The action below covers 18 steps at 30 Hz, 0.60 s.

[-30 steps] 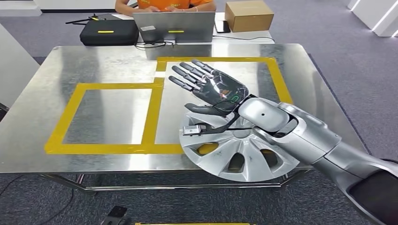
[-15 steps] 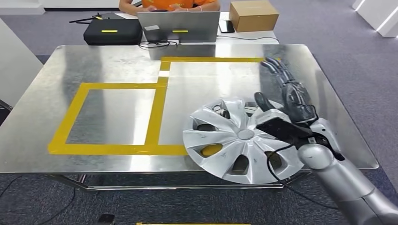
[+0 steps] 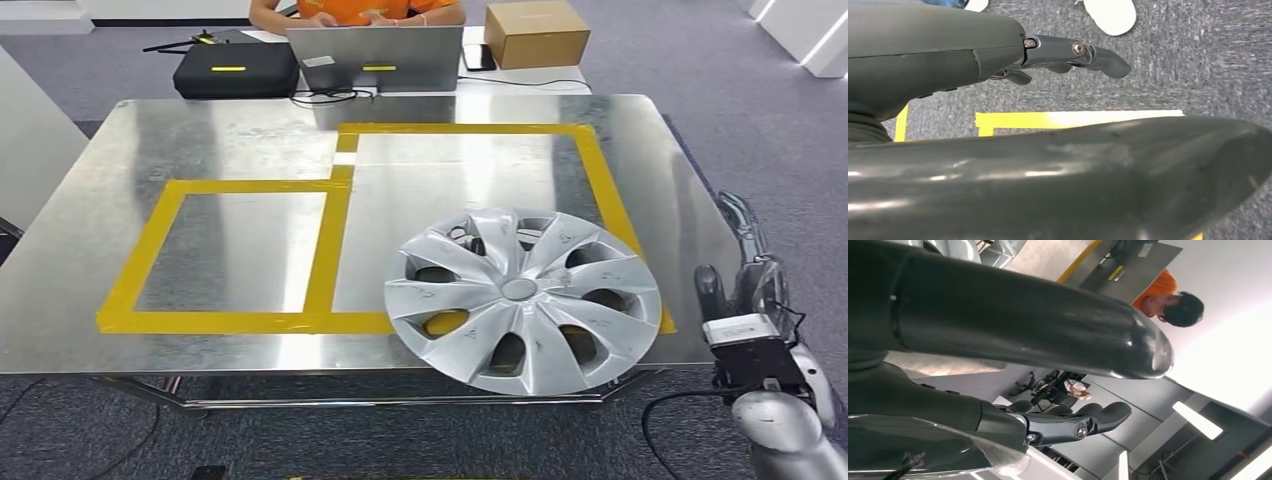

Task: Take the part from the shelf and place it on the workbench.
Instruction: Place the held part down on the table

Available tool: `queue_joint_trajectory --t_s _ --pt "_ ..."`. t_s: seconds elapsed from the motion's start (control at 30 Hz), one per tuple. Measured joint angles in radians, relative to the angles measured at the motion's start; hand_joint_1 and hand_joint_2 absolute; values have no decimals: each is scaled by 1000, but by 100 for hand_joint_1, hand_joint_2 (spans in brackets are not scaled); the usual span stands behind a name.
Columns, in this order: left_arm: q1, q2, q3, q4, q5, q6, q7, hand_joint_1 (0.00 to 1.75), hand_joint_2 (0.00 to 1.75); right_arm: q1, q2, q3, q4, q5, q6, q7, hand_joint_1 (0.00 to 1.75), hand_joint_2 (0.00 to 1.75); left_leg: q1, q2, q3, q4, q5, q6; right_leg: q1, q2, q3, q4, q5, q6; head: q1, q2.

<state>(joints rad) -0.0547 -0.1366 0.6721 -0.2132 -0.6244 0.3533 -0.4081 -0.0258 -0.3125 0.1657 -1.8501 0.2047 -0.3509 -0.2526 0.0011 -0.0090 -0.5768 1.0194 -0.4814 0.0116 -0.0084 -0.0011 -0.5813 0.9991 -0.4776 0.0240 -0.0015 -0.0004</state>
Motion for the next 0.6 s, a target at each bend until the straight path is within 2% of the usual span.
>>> queue_joint_trajectory --t_s 0.07,0.13,0.2,0.23,0.27,0.3,0.33,0.4,0.43,0.47,0.57,0.6 --pt "1 -1 9 0 5 1 -2 0 0 44 0 -19 -37 9 -10 -18 0 0 1 0 2 -8 4 9 -3 0 -2 1 -4 10 0 0" --pt "2 -1 18 0 9 3 -4 0 0 79 0 -36 -70 12 -17 -33 0 0 5 2 5 -15 11 21 -4 0 -24 49 -42 18 3 0" --pt "1 -2 25 0 11 7 -5 0 0 112 0 -49 -93 16 -23 -47 0 0 6 4 4 -16 15 26 -6 0 -78 174 -112 24 5 0" --pt "1 -2 29 0 12 8 -5 0 0 129 1 -53 -103 19 -26 -53 0 0 5 5 4 -16 15 26 -6 0 -105 239 -138 27 5 0" --pt "1 -3 33 0 14 9 -5 0 0 147 1 -57 -113 23 -29 -59 0 0 5 5 3 -15 15 26 -6 0 -119 278 -148 29 5 0" --pt "1 -3 36 0 16 9 -5 0 0 162 1 -60 -122 25 -31 -64 0 0 6 5 3 -14 16 26 -8 0 -115 277 -138 31 5 0" --pt "2 -3 39 0 18 9 -5 0 0 175 2 -63 -132 28 -33 -68 0 0 6 5 3 -13 16 25 -10 0 -91 236 -112 32 5 0" --pt "1 -3 42 0 19 10 -5 0 0 192 2 -67 -150 33 -37 -75 0 0 5 5 1 -7 14 21 -14 0 -13 95 -54 34 5 0" --pt "0 -2 43 0 20 11 -5 0 0 199 3 -69 -158 36 -39 -78 0 0 3 4 -2 -3 14 17 -15 1 16 43 -39 33 4 0" --pt "0 -2 44 0 20 12 -5 0 0 207 4 -71 -166 40 -41 -82 0 0 0 4 -5 1 15 11 -14 2 32 14 -33 30 4 0" --pt "1 0 51 0 20 14 -6 0 0 232 8 -77 -186 47 -48 -90 0 0 1 3 -12 6 19 -6 -12 3 30 9 -25 12 4 0" --pt "2 0 54 0 20 15 -6 0 0 237 9 -80 -191 47 -49 -92 0 0 2 4 -16 16 6 -11 -13 2 26 8 -21 4 4 0"
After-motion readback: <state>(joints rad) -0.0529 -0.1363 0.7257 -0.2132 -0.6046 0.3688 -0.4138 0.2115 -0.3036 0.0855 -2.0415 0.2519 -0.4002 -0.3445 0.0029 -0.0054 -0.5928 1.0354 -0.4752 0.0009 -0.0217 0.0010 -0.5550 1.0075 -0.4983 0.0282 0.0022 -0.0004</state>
